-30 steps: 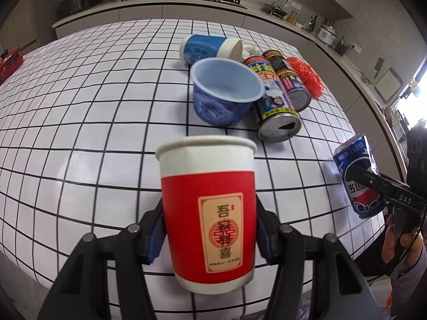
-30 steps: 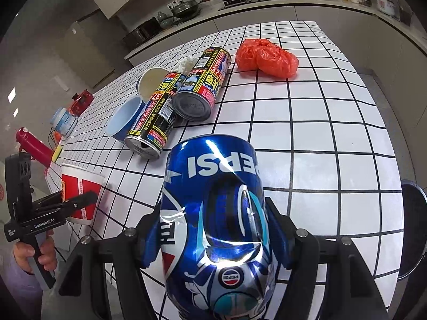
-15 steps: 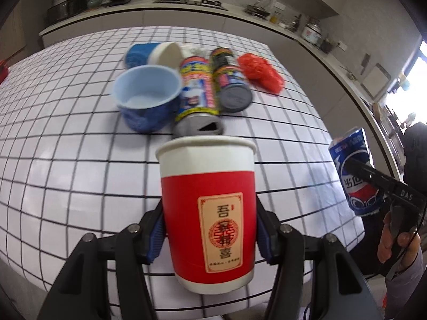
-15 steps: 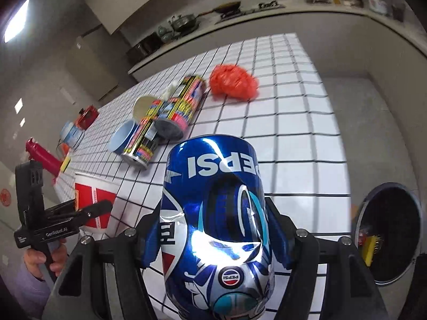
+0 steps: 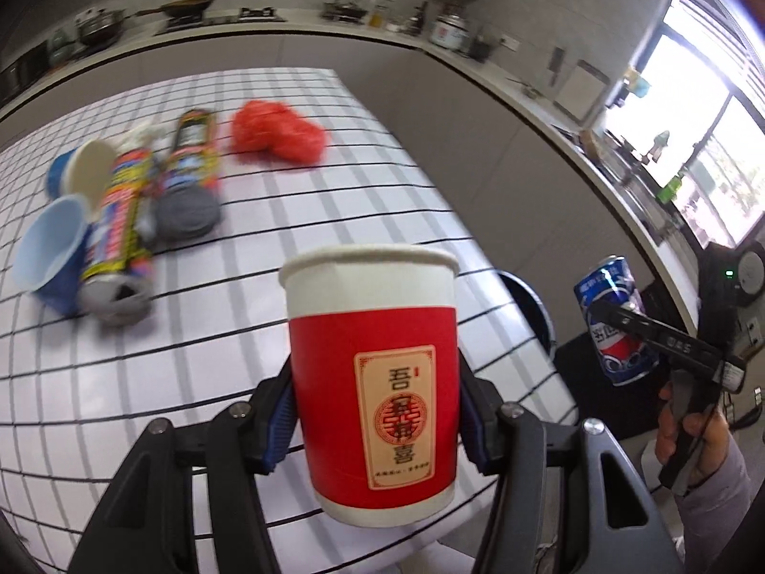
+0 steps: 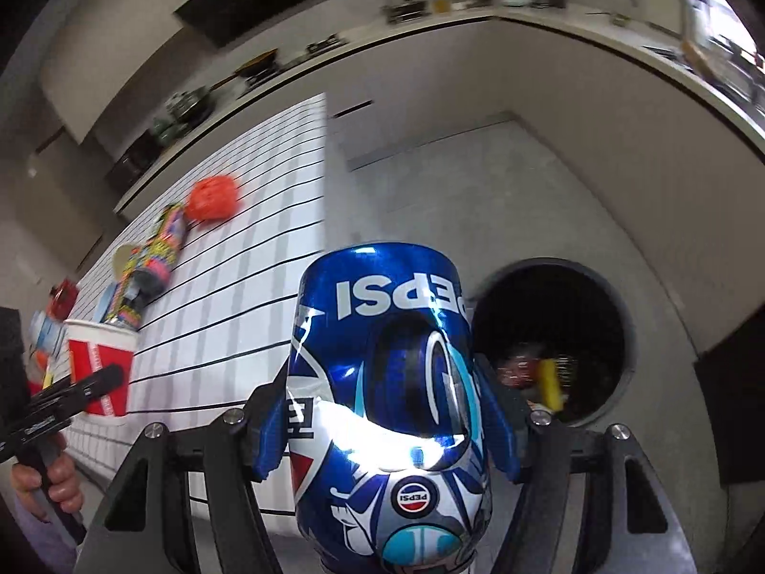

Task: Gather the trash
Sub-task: 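Carry cup and can over the black bin and open both tools to drop them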

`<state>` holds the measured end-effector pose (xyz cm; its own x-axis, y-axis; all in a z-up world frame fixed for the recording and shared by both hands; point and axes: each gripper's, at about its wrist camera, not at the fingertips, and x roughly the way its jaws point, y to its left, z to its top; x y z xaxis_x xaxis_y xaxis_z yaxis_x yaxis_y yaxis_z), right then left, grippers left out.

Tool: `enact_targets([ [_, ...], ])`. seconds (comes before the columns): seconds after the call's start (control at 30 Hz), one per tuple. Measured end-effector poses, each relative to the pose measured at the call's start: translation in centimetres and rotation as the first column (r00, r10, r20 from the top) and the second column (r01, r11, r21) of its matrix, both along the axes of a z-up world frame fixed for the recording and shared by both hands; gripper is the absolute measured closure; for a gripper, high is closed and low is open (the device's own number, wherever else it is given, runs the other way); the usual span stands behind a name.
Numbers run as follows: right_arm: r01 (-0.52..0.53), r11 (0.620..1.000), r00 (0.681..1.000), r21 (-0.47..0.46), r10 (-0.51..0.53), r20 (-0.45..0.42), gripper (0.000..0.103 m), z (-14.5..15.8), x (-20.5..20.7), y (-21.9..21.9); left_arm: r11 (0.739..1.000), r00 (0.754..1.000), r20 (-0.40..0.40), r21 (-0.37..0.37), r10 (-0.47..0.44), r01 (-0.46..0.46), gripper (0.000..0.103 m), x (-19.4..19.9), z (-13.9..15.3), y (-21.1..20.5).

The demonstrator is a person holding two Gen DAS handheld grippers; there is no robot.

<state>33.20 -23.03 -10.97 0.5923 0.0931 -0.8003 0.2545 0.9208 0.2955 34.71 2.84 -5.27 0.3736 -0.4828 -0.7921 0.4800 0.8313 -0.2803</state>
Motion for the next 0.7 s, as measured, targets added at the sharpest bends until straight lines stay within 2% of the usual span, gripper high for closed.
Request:
enact_targets([
  [0.13, 0.100, 0.995, 0.994, 0.001, -0.100, -0.037, 0.034, -2.5, -1.5, -6.7, 0.998, 0.998, -0.004, -0.008, -0.066, 0.066, 0.045, -1.0, 0.7, -6.2],
  [0.3, 0.078, 0.996, 0.993, 0.044, -0.074, -0.091, 0.034, -7.6, -0.2, -12.8, 0.997, 0.996, -0.025, -0.008, -0.081, 0.080, 0.045, -2.2, 0.0, -15.1],
  [0.43, 0.040, 0.994, 0.991, 0.100, -0.027, -0.130, 0.034, -11.9, 2.3, -16.6, 0.999, 0.995, -0.093, 0.010, -0.044, 0.045, 0.045, -2.4, -2.7, -21.7],
  [0.53, -0.008, 0.992, 0.990, 0.125, 0.026, -0.141, 0.033, -13.8, 3.8, -18.1, 0.999, 0.991, -0.130, 0.034, -0.016, 0.020, 0.045, -2.2, -5.4, -25.9],
  [0.63, -0.053, 0.987, 0.987, 0.154, 0.076, -0.143, 0.031, -15.0, 4.9, -19.2, 0.998, 0.986, -0.163, 0.066, 0.027, -0.016, 0.045, -1.8, -7.8, -28.1],
  [0.7, -0.060, 0.986, 0.986, 0.159, 0.083, -0.143, 0.026, -15.3, 5.5, -20.2, 0.995, 0.981, -0.184, 0.094, 0.053, -0.037, 0.044, -1.5, -9.6, -29.0],
])
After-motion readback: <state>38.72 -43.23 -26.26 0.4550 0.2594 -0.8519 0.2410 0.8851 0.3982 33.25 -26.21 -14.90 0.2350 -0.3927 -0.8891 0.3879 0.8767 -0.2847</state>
